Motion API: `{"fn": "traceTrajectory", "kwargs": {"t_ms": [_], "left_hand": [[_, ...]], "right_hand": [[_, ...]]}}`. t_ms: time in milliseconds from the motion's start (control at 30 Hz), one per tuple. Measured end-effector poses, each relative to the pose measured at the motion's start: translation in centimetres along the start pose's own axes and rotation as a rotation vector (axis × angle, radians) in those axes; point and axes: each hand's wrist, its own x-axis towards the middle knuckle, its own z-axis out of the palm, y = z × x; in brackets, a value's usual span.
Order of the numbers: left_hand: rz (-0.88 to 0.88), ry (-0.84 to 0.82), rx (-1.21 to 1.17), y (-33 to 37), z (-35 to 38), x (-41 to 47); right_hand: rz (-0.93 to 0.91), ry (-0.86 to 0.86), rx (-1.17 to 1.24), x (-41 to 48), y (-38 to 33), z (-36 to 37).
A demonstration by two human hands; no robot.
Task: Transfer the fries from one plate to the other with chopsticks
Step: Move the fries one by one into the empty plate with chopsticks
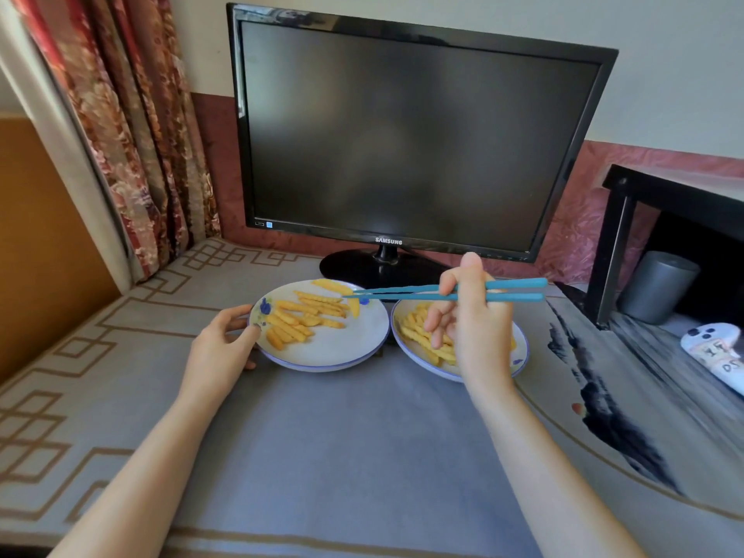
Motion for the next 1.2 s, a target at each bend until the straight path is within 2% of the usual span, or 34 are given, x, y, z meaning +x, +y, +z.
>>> {"fn": "traceTrajectory", "kwargs": {"t_ms": [300, 500, 833, 1033, 1200], "left_hand": [[0.005, 0.004, 0.009, -0.1, 0.1, 0.1], [0.006, -0.004, 0.000, -0.3, 0.1, 0.2], [0.009, 0.003, -0.016, -0.2, 0.1, 0.1], [0.012, -0.002, -0.023, -0.2, 0.1, 0.1], [0.006, -0.002, -0.026, -0.2, 0.1, 0.1]], "right_hand": [[-0.121, 0.273, -0.032, -0.4, -2.5, -8.7], [-0.115, 0.350, -0.104, -0.9, -1.6, -11.8], [-0.116, 0.279, -0.252, -1.3, -1.0, -12.3], [-0.145, 0.218, -0.149, -1.5, -1.6, -10.2], [-0.113, 0.060, -0.102, -1.6, -0.9, -6.6]]}}
